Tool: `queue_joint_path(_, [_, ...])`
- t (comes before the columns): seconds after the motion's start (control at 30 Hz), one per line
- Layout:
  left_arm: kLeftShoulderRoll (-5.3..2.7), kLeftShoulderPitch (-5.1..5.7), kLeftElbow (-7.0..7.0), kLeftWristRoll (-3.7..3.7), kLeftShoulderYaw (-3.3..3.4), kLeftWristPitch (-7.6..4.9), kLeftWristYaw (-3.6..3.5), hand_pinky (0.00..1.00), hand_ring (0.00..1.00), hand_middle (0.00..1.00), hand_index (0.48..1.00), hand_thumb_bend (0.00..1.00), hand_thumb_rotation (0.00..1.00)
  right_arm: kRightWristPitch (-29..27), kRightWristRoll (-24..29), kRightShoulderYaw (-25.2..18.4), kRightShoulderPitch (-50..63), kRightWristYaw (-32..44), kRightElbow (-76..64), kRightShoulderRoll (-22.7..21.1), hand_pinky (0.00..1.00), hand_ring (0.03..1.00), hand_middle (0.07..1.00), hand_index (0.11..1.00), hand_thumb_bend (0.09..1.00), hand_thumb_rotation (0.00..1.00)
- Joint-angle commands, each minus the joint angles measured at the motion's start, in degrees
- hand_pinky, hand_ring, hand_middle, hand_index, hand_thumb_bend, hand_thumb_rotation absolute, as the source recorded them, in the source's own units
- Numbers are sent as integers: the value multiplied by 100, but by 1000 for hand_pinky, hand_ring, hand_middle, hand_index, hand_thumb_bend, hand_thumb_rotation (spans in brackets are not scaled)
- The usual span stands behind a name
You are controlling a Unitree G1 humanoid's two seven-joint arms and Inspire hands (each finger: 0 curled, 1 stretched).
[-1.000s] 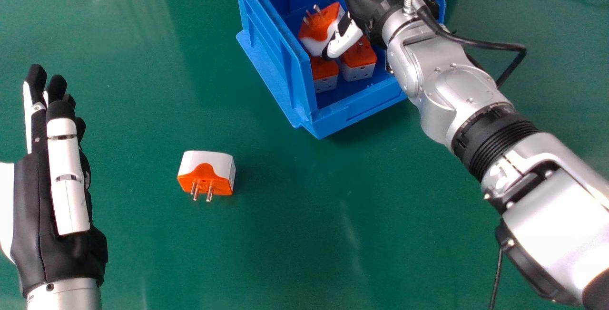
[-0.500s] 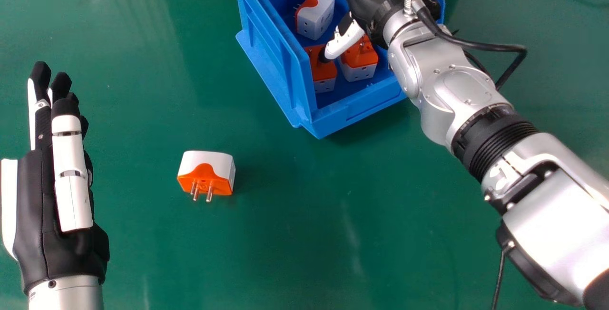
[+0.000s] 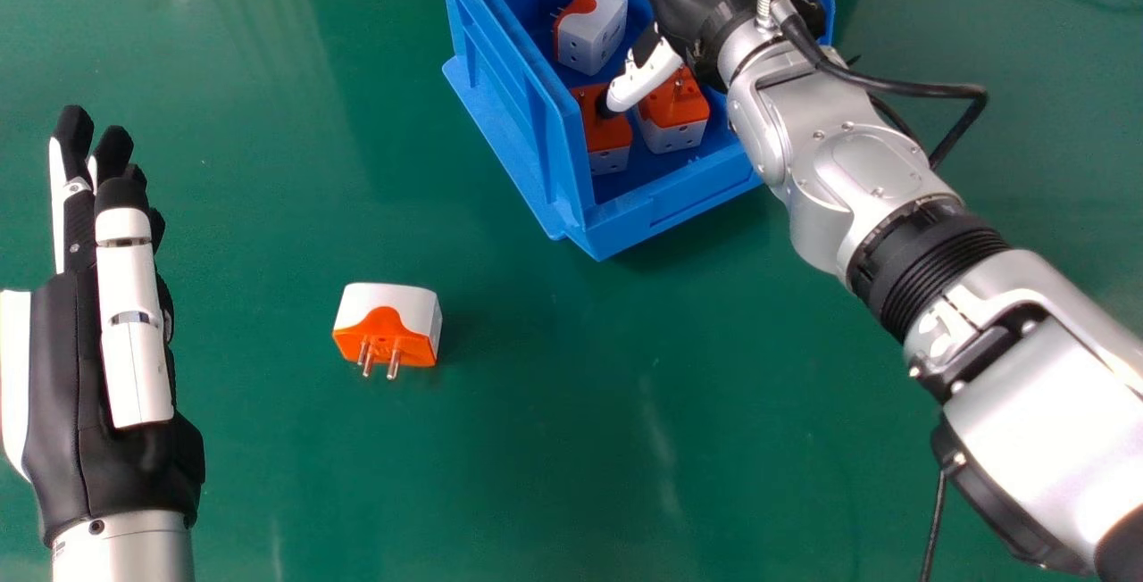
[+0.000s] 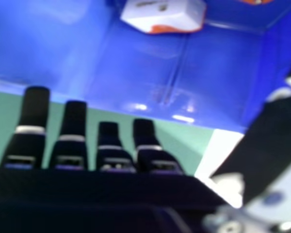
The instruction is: Pick all objects and put in blue box
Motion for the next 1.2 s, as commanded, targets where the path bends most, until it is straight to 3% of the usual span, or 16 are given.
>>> queue_joint_path(0.0, [-5,12,-171,68,-27,-57,26,1000,991,987,994,168,1000,41,-9,-39,-138,-42,-308,-104,672,829,927,876,930,434])
queue_joint_path(0.17, [-23,56,-186,78,-44,-57,43,1000,997,995,998,169,1000,184,-78,-68,160,166,-1077,-326,709,855,939,889,918,415])
queue_joint_path(0.23, [-11,56,-127,50,-31,-131,11,1000,998,994,999,167,1000,231,-194,-46,338,247,-1555,-504,729,866,942,893,912,398])
queue_joint_path(0.47, [15,55,-100,34,-15,-72,-22,1000,998,988,999,163,1000,432,-425,-346,1289,889,-3887,-1256,724,865,937,888,905,329])
queue_joint_path(0.53, [18,46,-96,67,-9,-55,-7,1000,996,985,998,150,1000,525,-478,-471,1568,1146,-4508,-1425,730,870,942,895,888,303])
queue_joint_path(0.63, [29,23,-67,36,2,-63,-23,1000,989,977,989,140,1000,587,-379,-830,2123,1547,-5565,-1650,739,874,946,900,870,264])
queue_joint_path(0.8, [90,-44,77,-71,55,-143,-132,1000,993,979,990,136,1000,550,-485,-1347,3056,2057,-7025,-2028,736,873,935,895,850,203])
queue_joint_path(1.0, [80,-105,230,-81,96,-264,-186,1000,998,989,997,136,1000,376,-540,-1936,4017,2383,-8258,-2329,709,860,922,884,830,214])
queue_joint_path(1.17, [58,-94,289,-56,97,-321,-205,1000,999,988,994,152,1000,-150,-173,-2549,5260,1982,-9088,-2348,689,848,912,886,799,241])
